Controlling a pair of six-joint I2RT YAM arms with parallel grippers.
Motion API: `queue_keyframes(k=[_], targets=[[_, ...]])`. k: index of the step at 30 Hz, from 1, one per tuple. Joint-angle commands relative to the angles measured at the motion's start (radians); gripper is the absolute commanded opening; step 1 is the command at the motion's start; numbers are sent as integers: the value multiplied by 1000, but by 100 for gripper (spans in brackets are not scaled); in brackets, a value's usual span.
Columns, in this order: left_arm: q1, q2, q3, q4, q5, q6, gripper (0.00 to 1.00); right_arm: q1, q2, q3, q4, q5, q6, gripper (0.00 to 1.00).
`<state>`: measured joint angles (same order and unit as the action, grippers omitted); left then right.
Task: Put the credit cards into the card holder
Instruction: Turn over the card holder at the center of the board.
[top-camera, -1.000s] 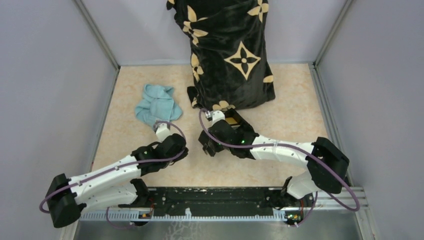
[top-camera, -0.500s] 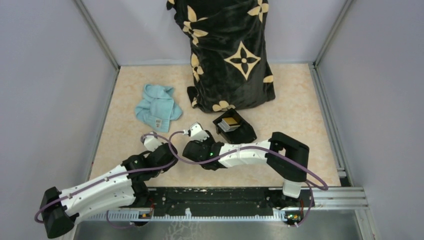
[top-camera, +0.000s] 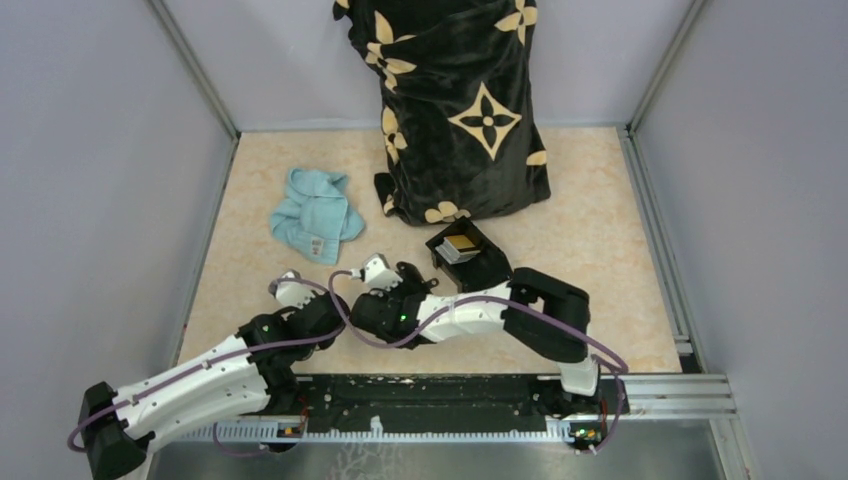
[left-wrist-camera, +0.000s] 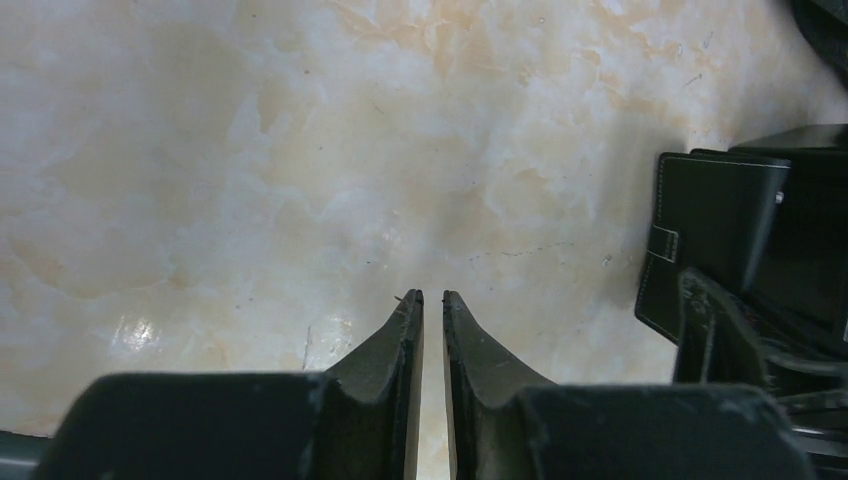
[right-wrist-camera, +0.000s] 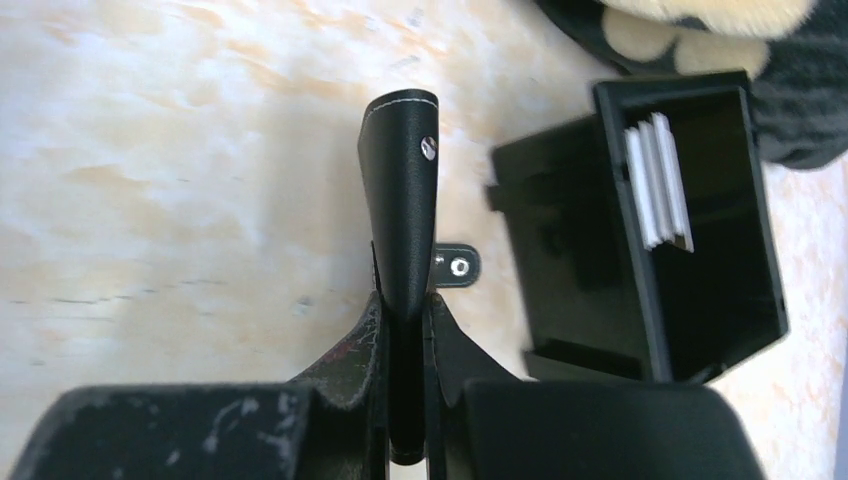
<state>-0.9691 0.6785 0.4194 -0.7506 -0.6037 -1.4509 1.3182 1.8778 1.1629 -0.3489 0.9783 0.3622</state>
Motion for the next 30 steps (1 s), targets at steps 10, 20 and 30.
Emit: queue_keyframes(k=[10,20,30], targets=[[-5,-5,-12,-79,-55,-82,19,143,83,168,-42,-163,149,54],[-5,-19,-13,-109,-72,-128,19,145,-86,105,-18,-244,173,58],[-5,-103,46,-167,-177,-145,22,140,-217,42,-9,-289,148,58]])
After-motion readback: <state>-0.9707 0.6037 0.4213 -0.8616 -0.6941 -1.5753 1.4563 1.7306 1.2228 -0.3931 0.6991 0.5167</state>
